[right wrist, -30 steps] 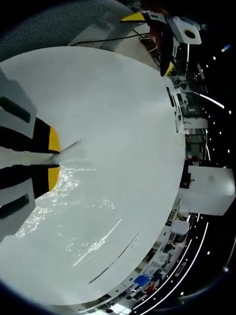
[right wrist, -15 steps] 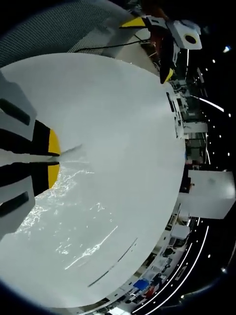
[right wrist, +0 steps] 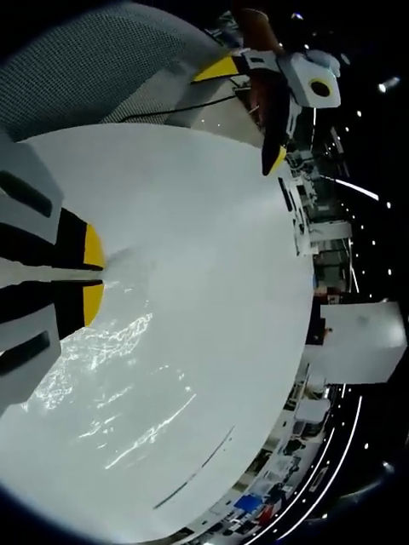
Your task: Open the resealable bag by pulling the two sides of the seal apart until the entire bag opening is separated and visibly accessible.
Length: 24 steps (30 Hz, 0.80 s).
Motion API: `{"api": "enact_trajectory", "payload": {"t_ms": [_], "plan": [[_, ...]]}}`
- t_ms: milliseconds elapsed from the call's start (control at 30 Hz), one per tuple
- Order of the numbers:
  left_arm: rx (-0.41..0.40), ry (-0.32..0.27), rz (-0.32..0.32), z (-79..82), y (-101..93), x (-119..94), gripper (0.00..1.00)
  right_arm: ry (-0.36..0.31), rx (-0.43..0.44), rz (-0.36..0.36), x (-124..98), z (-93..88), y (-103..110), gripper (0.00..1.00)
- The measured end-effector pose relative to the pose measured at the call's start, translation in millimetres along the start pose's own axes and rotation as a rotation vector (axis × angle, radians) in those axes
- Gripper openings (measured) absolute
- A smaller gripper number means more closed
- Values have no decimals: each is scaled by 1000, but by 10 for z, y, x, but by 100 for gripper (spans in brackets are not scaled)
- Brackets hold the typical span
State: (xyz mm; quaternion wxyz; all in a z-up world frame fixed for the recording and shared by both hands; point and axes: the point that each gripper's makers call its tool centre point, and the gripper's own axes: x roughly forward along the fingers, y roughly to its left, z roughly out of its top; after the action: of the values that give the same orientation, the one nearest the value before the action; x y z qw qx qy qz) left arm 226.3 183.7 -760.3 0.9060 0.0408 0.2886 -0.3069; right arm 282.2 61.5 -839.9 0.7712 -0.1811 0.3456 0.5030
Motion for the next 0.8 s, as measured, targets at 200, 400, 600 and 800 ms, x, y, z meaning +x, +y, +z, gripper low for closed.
{"api": "enact_trajectory", "payload": {"t_ms": [200, 400, 600, 800], "plan": [[25, 25, -37, -36, -89, 65, 80, -1, 4, 29, -54, -19, 135, 0], [30, 77, -38, -117, -98, 127, 74, 9, -5, 58, -86, -62, 288, 0], [53, 90, -49, -132, -140, 152, 70, 8, -3, 88, -120, -73, 461, 0], [89, 108, -70, -173, -202, 184, 66, -8, 15, 108, -135, -46, 619, 0]]}}
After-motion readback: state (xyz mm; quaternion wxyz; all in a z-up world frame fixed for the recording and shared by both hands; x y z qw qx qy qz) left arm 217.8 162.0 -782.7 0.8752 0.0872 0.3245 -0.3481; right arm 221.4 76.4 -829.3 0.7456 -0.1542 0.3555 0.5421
